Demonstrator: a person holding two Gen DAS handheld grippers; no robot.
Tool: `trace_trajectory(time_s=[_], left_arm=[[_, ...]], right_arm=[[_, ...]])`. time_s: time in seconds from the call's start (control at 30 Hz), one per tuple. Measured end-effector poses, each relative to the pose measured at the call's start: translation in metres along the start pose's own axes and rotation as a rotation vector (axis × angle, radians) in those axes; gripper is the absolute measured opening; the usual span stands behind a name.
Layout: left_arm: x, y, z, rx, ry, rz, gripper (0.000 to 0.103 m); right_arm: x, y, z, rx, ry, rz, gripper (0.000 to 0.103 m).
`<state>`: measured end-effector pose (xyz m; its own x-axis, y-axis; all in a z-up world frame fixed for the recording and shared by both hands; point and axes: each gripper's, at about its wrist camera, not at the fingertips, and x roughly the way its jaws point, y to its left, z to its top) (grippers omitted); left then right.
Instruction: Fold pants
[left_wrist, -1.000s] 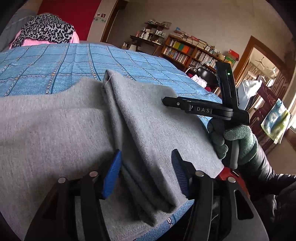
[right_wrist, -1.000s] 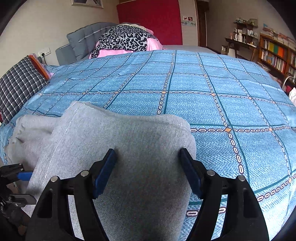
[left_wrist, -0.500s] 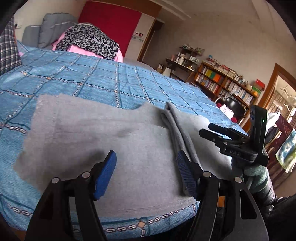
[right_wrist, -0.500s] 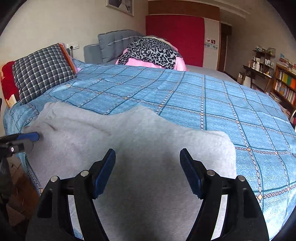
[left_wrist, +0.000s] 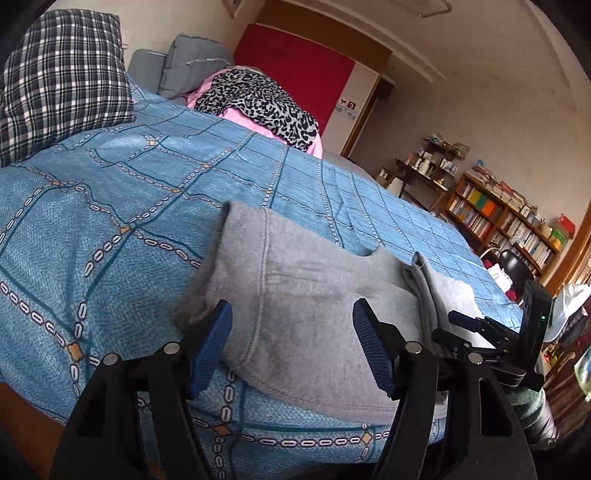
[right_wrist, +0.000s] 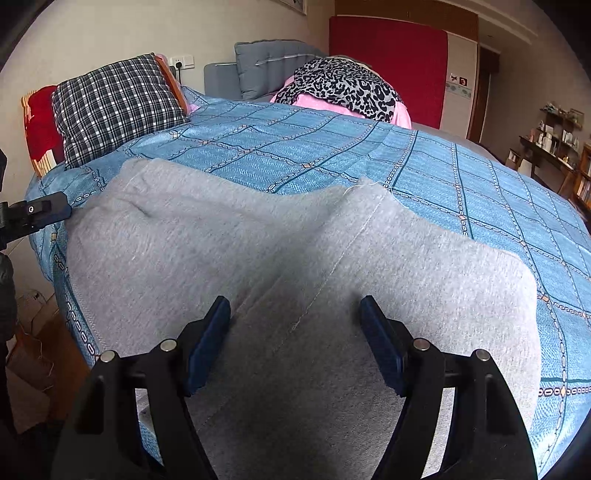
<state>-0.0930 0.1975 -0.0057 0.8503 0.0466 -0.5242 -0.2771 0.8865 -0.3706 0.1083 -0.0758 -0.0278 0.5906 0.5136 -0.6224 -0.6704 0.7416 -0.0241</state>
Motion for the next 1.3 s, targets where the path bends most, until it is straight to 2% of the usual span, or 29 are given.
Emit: trace_trajectory(time_s=[0.17, 0.27, 0.43, 0.6, 0.83, 1.07, 1.2, 1.3], left_arm=[[0.005, 0.012, -0.003, -0.042, 0.000, 0.021, 0.068], [0.008, 0.015, -0.005, -0.042, -0.006, 0.064, 0.068], [0.020, 0.019, -0.008, -0.046, 0.005, 0.079, 0.068], [0.030, 0.031, -0.007, -0.062, 0.013, 0.146, 0.068], [0.037, 0.044, -0.008, -0.134, 0.014, 0.064, 0.069], [0.046, 0.039, -0.003, -0.139, 0.022, 0.020, 0.069], [0.045, 0.031, -0.005, -0.123, 0.009, -0.038, 0.068], [0.045, 0.028, -0.007, -0.117, -0.011, -0.052, 0.067]], right_arm=[[0.006, 0.000, -0.003, -0.007, -0.002, -0.003, 0.078], [0.007, 0.002, -0.004, -0.016, -0.007, -0.010, 0.079], [0.008, 0.002, -0.005, -0.014, -0.010, -0.008, 0.080], [0.008, 0.002, -0.005, -0.013, -0.011, -0.008, 0.080], [0.008, 0.002, -0.005, -0.012, -0.013, -0.010, 0.081], [0.008, 0.001, -0.005, -0.011, -0.016, -0.013, 0.081], [0.008, 0.001, -0.005, -0.010, -0.017, -0.012, 0.081], [0.008, 0.002, -0.004, -0.011, -0.017, -0.013, 0.082]])
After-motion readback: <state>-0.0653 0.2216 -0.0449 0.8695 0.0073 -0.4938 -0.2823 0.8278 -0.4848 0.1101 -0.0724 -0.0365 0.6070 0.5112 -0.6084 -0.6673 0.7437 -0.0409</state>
